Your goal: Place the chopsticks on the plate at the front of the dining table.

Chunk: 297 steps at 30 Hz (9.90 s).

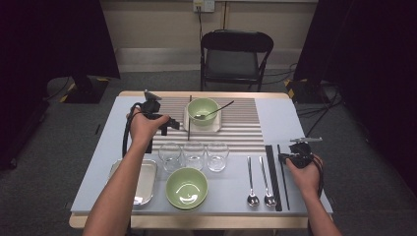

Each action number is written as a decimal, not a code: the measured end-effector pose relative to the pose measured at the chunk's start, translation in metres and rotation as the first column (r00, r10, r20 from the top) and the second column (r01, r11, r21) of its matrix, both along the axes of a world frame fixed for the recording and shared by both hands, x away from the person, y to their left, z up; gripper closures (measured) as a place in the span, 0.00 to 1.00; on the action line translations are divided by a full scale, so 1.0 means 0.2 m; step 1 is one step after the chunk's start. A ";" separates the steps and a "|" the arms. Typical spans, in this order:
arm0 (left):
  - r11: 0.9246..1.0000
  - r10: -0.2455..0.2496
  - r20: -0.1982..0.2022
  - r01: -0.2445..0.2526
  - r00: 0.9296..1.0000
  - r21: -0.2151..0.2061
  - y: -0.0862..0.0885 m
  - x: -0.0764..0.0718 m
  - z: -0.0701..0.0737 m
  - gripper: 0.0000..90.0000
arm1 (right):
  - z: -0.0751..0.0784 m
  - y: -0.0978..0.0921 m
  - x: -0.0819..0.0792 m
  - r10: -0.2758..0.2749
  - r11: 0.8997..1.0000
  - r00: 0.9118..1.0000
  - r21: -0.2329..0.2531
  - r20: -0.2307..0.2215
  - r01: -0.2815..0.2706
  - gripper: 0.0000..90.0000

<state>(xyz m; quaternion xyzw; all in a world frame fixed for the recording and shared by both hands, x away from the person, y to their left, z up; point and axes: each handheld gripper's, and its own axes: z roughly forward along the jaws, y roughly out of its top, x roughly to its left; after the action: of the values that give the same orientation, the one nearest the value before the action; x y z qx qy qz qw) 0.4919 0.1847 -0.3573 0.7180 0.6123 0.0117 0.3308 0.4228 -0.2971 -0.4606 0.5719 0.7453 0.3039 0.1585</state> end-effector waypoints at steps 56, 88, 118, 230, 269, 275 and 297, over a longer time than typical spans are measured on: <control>0.999 -0.039 0.036 0.040 0.999 -0.021 0.01 -0.07 0.03 0.39 | 0.04 -0.05 0.05 0.001 1.000 0.995 -0.011 -0.095 -0.002 0.96; 0.995 -0.095 0.070 0.097 0.993 -0.028 -0.04 -0.12 0.11 0.39 | 0.39 -0.01 0.12 0.018 0.990 0.999 0.144 -0.038 -0.013 0.96; 0.983 -0.182 0.087 0.184 0.979 -0.017 -0.18 -0.17 0.12 0.39 | 0.51 0.11 0.16 0.052 0.987 0.999 0.153 0.002 -0.052 0.96; 0.895 -0.435 0.110 0.442 0.894 -0.054 -0.73 -0.35 0.08 0.38 | 0.77 0.64 0.26 0.164 0.963 0.980 0.198 0.114 -0.184 0.96; 0.884 -0.442 0.104 0.452 0.891 -0.115 -0.84 -0.39 0.05 0.42 | 0.79 0.78 0.25 0.169 0.959 0.977 0.207 0.133 -0.194 0.96; 0.883 -0.439 0.098 0.449 0.893 -0.135 -0.86 -0.38 0.04 0.45 | 0.80 0.78 0.25 0.168 0.959 0.976 0.205 0.140 -0.195 0.96; 0.886 -0.384 0.060 0.386 0.921 -0.257 -0.91 -0.38 0.01 0.73 | 0.79 0.82 0.25 0.158 0.957 0.977 0.221 0.143 -0.188 0.96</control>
<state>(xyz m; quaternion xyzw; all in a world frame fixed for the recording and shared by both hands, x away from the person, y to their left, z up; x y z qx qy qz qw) 0.4155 0.0035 -0.3562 0.7746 0.4525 -0.1331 0.4214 0.4729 -0.1333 -0.3022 0.4990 0.7404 0.4370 0.1090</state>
